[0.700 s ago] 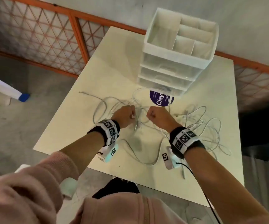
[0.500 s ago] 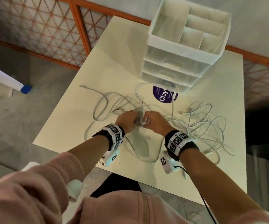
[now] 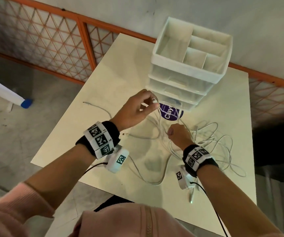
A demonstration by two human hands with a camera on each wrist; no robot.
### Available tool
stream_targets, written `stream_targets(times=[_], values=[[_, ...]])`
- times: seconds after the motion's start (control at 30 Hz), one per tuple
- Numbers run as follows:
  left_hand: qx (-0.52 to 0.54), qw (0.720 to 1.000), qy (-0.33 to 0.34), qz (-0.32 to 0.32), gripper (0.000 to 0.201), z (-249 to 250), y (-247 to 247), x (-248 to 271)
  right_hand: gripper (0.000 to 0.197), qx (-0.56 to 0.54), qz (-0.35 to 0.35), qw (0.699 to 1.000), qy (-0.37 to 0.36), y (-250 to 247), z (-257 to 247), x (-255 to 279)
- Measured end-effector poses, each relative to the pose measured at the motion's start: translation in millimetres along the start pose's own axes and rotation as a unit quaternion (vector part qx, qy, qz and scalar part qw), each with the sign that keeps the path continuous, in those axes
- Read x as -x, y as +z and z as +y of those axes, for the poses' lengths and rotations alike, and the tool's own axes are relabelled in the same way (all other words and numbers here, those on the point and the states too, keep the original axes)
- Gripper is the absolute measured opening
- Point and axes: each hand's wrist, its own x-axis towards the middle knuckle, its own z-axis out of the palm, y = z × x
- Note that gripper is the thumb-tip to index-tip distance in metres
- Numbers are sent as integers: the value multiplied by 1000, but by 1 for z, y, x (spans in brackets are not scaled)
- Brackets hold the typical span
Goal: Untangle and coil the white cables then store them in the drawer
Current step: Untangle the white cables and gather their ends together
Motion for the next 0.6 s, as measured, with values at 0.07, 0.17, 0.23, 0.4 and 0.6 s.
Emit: stream_targets(times=[0.07, 0.17, 0.23, 0.4, 0.6], values=[[59, 998, -9, -16, 8, 10, -2, -9, 11, -63, -14, 998, -29, -20, -6, 1], [90, 995, -4, -43, 11, 17, 3, -14, 32, -180, -21, 975, -128, -58, -36, 14], [93, 995, 2, -37, 11, 22, 8, -17, 37, -195, -29, 963, -185, -72, -59, 19], [68, 997, 43, 1, 11, 36, 7, -23, 4, -198, -21, 960, -195, -60, -71, 17], [79, 982, 95, 142, 12, 40, -10, -16, 14, -33, -29, 990, -136, -54, -30, 6]])
